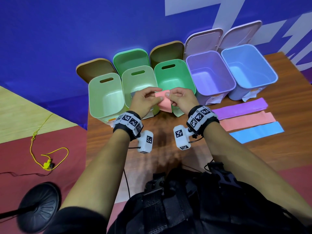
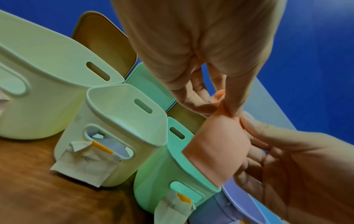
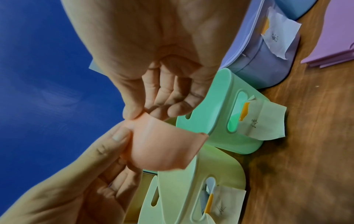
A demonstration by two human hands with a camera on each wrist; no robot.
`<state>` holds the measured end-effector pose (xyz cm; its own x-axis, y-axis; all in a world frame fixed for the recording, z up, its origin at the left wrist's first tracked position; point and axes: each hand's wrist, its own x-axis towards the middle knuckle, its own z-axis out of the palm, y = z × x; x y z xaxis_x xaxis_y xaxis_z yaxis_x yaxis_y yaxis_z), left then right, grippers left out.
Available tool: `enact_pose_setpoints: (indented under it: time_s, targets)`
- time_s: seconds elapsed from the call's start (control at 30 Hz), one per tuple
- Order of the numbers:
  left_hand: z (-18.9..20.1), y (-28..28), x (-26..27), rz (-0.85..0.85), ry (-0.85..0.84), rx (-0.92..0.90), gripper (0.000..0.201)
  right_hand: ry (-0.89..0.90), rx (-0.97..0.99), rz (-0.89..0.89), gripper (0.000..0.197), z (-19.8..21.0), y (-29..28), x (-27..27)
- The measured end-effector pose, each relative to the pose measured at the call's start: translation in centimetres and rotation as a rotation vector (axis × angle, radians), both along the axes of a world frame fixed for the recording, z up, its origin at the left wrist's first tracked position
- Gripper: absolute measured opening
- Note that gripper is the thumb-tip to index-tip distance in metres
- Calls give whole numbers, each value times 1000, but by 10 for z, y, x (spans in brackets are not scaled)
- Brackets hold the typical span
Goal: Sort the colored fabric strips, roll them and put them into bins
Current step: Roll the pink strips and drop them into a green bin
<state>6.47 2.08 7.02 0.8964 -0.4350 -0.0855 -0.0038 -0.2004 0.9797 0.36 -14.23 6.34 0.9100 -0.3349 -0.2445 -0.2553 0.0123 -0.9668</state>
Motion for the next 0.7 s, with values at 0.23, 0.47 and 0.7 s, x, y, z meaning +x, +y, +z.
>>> enact_pose_setpoints:
  time_s: [0.23, 0.47, 0.7]
  targets:
    - [1, -1, 1, 9, -26, 42, 16, -15, -33, -8, 27, 2, -2, -1]
    - [1, 0, 0, 2, -26, 9, 12, -41, -8, 18, 9, 4, -1, -1]
    - [-1, 0, 0, -12, -14, 4, 20, 9, -58, 10, 28, 1, 0, -2]
